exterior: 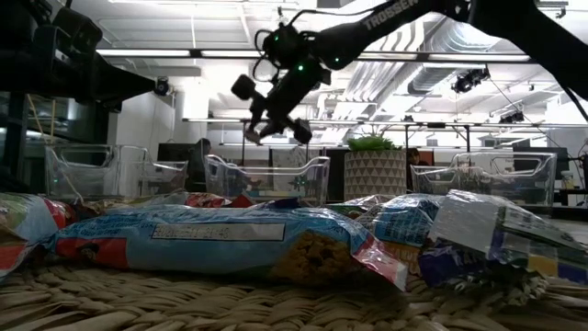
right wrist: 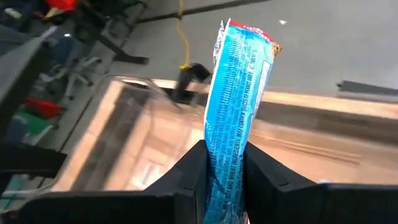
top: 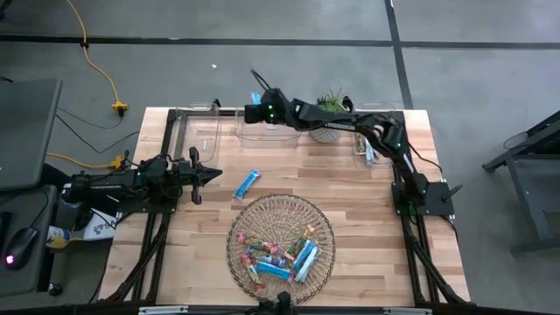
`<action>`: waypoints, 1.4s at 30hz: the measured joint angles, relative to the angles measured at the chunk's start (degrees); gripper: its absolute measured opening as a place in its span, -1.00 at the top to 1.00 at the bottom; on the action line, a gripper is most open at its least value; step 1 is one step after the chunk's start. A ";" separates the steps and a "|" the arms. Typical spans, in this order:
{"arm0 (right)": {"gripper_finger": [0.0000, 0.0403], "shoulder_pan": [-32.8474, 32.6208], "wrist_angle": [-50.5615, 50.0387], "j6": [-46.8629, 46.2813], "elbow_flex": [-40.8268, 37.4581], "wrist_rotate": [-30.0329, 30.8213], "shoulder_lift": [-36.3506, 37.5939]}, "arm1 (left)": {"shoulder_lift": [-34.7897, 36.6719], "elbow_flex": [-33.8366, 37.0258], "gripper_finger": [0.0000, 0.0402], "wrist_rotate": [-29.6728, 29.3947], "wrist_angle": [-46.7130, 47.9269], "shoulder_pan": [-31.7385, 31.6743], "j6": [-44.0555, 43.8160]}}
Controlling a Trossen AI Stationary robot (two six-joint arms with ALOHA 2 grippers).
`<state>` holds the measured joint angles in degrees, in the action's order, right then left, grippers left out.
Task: Pick and place Granola Bars by type
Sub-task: Put the red granola bar into the middle transparent bin
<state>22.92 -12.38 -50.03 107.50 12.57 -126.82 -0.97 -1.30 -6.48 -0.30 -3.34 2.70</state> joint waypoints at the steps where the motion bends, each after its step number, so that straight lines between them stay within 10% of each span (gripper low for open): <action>1: 0.67 0.00 -1.11 -0.58 0.00 0.32 -0.37 | -0.01 -0.01 0.99 0.00 -0.01 0.01 0.00; 42: 0.67 -2.62 -21.00 -2.42 0.00 6.66 -0.90 | -0.01 0.00 0.99 0.00 -0.01 -0.01 -0.02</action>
<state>20.30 -33.39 -52.45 107.50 19.23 -127.72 -0.98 -1.30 -6.48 -0.30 -3.35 2.68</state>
